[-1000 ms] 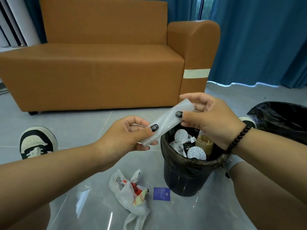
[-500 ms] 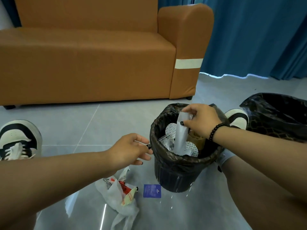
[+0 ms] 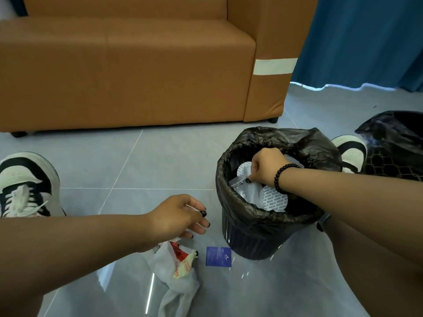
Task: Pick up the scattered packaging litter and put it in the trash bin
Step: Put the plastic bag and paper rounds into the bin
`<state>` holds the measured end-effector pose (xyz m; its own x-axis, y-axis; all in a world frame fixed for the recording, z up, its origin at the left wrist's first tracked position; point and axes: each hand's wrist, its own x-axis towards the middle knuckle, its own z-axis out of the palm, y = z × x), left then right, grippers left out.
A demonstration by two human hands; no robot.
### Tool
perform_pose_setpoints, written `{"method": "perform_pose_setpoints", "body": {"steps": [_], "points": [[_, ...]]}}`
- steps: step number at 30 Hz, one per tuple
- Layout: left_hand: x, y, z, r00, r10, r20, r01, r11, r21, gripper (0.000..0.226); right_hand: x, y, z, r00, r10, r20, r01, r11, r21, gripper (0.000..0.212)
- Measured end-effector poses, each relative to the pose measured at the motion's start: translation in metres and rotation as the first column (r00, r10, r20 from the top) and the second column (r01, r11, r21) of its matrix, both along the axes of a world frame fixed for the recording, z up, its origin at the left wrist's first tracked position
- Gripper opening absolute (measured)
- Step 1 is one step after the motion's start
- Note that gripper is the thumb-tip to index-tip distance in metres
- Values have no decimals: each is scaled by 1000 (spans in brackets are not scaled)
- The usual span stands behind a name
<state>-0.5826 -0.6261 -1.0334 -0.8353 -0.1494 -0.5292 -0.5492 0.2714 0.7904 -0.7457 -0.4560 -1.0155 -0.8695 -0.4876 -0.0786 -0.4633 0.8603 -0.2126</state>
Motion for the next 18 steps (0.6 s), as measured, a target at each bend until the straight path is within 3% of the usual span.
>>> {"method": "perform_pose_setpoints", "body": {"steps": [10, 18], "points": [[13, -8, 10, 998, 4, -60, -4, 1000, -10, 9, 23, 8, 28, 993, 27, -112, -47, 982, -182, 15], [25, -28, 27, 988, 39, -148, -47, 998, -50, 13, 84, -16, 66, 974, 40, -225, -144, 872, -467, 12]]}}
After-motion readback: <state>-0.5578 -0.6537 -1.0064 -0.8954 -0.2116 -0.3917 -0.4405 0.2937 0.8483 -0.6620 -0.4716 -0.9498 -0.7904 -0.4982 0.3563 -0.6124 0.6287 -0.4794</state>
